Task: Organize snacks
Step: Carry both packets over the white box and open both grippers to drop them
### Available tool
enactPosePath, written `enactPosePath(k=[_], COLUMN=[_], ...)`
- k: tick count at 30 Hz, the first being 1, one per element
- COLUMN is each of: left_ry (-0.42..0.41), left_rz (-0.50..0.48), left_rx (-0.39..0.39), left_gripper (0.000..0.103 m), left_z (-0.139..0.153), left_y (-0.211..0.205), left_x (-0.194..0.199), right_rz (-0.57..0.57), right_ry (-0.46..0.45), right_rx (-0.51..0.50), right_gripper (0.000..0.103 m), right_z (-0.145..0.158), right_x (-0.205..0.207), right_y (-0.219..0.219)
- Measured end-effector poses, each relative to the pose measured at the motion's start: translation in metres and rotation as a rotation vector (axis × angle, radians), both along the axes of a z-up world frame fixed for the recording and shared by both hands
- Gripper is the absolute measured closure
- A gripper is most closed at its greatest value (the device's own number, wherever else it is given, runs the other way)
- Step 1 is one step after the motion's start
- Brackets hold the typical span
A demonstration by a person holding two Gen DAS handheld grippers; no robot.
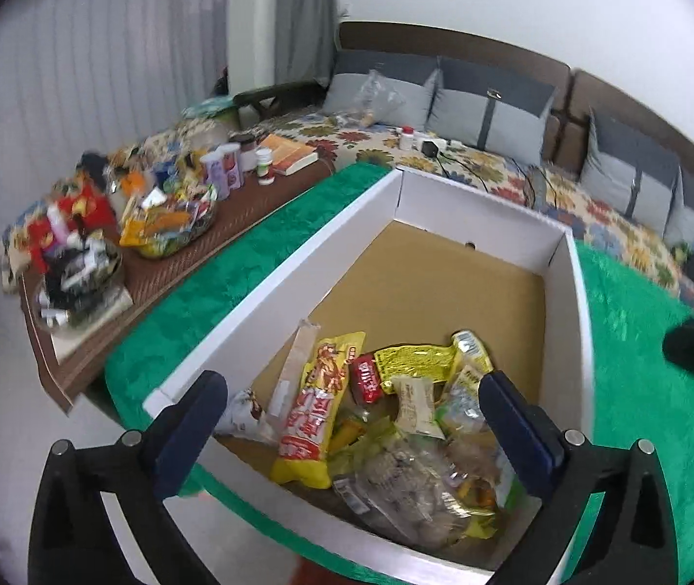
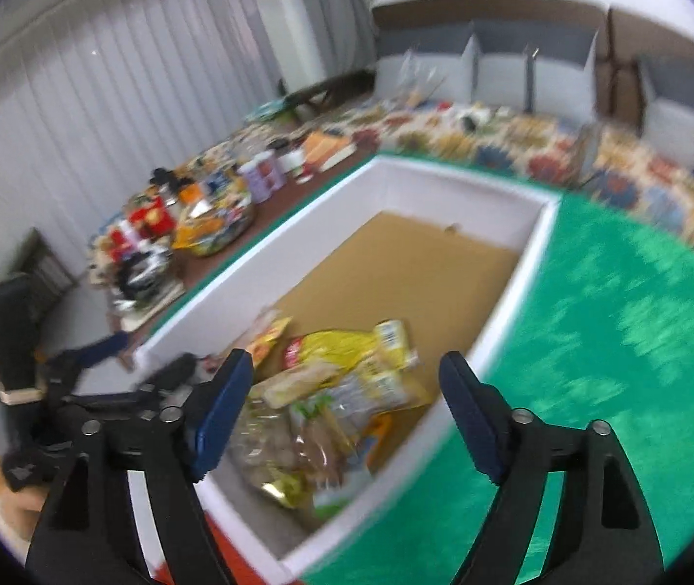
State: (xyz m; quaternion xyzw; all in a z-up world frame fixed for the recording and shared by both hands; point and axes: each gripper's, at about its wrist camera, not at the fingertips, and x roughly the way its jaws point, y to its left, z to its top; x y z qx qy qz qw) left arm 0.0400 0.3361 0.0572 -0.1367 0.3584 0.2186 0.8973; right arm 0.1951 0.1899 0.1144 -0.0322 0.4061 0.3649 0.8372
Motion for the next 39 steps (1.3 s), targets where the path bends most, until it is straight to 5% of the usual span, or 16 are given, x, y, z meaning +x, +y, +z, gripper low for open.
enactPosePath(k=[4, 9, 12, 22, 39], left_ry=[-0.03, 0.035, 0.052, 0.08, 0.086], left_rz=[0.055, 0.112, 0.103, 0.065, 0.06], left_rx=[0.002, 0.247, 0.324, 0.223, 0.167], left_gripper=[0.001, 0.001, 0.0, 0.0, 0.0], left_z=[0.009, 0.017, 0.022, 0.027, 0.014], left_y=[0.007, -0.002, -0.007, -0.005, 0.0], left_x=[-0.009, -0.014, -0.016, -0.018, -0.022], right_rz=[-0.029, -0.029, -0.02, 0.005, 0.017], right_ry=[-0.005, 0.0, -0.006, -0.017, 0.009], right_rx=[-0.015, -0.064, -0.077, -0.124, -0.149], right_gripper=[0.02, 0.02, 0.02, 0.02, 0.02], right_z=[0.004, -0.002, -0.002, 0.001, -0.011], right_x=[-0.004, -0.015, -0.019, -0.031, -0.034], right_y=[-0.001, 0.005, 0.01, 0.027, 0.038])
